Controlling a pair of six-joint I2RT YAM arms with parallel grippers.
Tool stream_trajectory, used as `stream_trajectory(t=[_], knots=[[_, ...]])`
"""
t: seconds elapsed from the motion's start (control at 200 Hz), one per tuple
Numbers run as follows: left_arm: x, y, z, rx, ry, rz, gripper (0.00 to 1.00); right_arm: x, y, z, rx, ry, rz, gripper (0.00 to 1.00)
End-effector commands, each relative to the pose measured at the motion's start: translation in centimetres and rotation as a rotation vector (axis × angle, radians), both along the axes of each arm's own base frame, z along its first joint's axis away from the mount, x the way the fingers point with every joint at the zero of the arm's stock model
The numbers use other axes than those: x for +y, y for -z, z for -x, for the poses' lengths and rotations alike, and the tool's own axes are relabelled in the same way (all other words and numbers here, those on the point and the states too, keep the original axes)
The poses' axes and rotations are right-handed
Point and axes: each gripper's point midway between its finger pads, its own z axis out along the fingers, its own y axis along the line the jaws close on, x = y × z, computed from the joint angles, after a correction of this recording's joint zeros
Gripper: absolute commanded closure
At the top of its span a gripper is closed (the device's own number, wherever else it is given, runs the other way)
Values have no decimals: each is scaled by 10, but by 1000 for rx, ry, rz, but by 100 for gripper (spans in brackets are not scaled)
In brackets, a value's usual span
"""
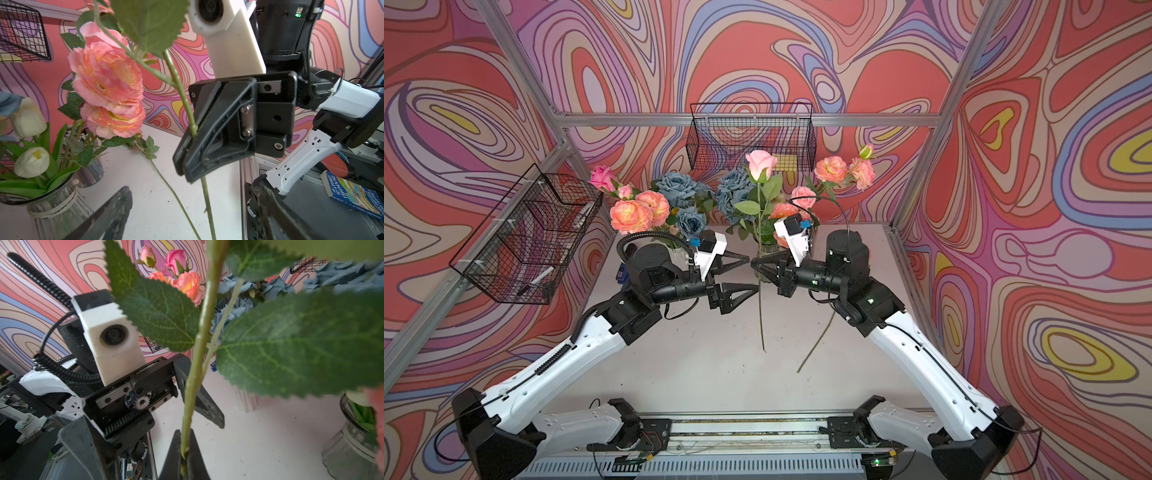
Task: Pick out pink flowers from the vase
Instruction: Place the flower at the center of the board.
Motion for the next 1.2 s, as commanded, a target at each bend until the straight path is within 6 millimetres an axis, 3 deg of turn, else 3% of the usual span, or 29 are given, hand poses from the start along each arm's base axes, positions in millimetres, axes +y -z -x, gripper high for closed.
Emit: stream_trajectory(t=[0.0,0.315,0.496,0.731,0.976,1.197], knots=[[15,10,-9,-21,-118,-34,0,-17,-10,-6,-72,121,48,100],[53,55,-31,25,-380,-162,0,-63,-12,-24,-148,401,144,100],[82,79,-46,20,-561,-204,1,-99,-20,-33,-181,608,153,100],[138,95,-65,36,-894,-200,0,-152,-19,-48,-161,916,240,100],[184,93,-65,28,-1123,-198,0,-203,-17,-50,-133,1196,338,100],[221,83,-58,10,-1254,-109,0,-210,-3,-54,-70,1241,416,100]])
